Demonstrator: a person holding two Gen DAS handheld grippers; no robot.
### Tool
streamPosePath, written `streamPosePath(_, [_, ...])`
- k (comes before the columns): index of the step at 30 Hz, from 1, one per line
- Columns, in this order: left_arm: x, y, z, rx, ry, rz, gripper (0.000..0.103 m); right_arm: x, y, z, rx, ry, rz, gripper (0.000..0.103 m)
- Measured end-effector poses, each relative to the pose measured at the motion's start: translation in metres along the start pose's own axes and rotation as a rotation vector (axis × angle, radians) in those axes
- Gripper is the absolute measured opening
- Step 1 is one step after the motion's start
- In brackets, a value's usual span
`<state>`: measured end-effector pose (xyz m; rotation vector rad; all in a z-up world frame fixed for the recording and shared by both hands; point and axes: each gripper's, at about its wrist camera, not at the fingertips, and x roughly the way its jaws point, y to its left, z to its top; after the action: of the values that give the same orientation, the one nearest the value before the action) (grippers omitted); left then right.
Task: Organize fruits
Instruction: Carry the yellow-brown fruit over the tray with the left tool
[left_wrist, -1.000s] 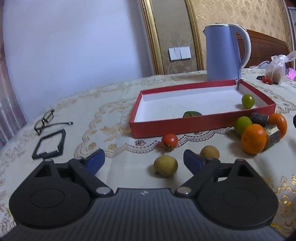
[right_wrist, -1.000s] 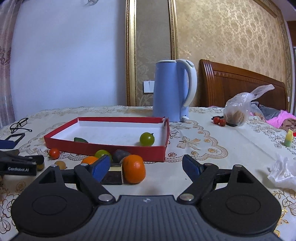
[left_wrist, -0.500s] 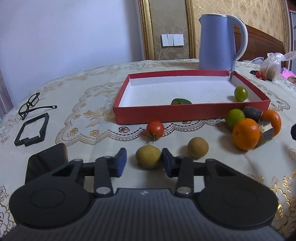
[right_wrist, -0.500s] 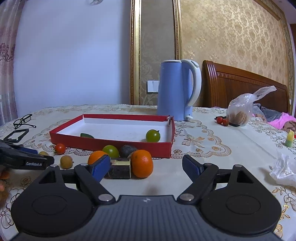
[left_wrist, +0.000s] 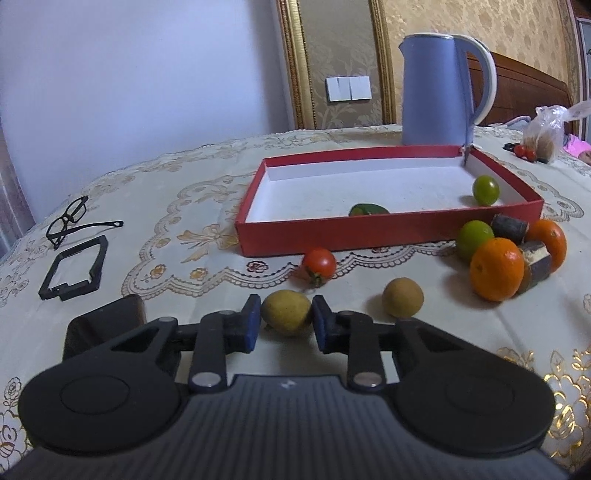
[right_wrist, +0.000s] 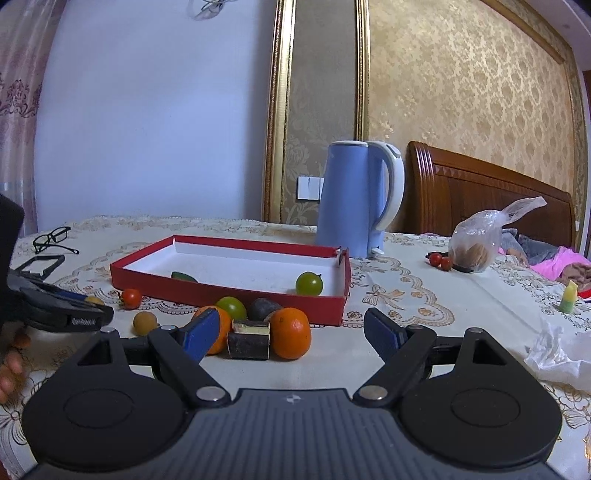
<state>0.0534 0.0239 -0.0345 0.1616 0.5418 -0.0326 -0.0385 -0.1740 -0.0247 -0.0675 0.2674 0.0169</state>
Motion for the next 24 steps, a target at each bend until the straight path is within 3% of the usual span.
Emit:
streamPosePath(7, [-0.007, 0.007, 0.018, 0.004, -0.046, 0.03, 0.027, 0.013, -0.003, -0.004, -0.023, 0.043, 0.014, 0.085])
streamPosePath(14, [-0.008, -0.002, 0.045, 0.039, -0.102, 0.043, 0.027, 0.032, -0.018, 0.0, -0.023, 0.088, -0.028, 0.064])
streamPosePath(20, [0.01, -0.012, 0.067, 0.051, -0.104, 0.011, 0.027, 0.037, -0.024, 0.0, -0.011, 0.104, -0.015, 0.063])
streamPosePath(24, [0.023, -0.022, 0.078, 0.078, -0.099, 0.034, 0.027, 0.042, -0.024, 0.0, -0.025, 0.118, -0.007, 0.063])
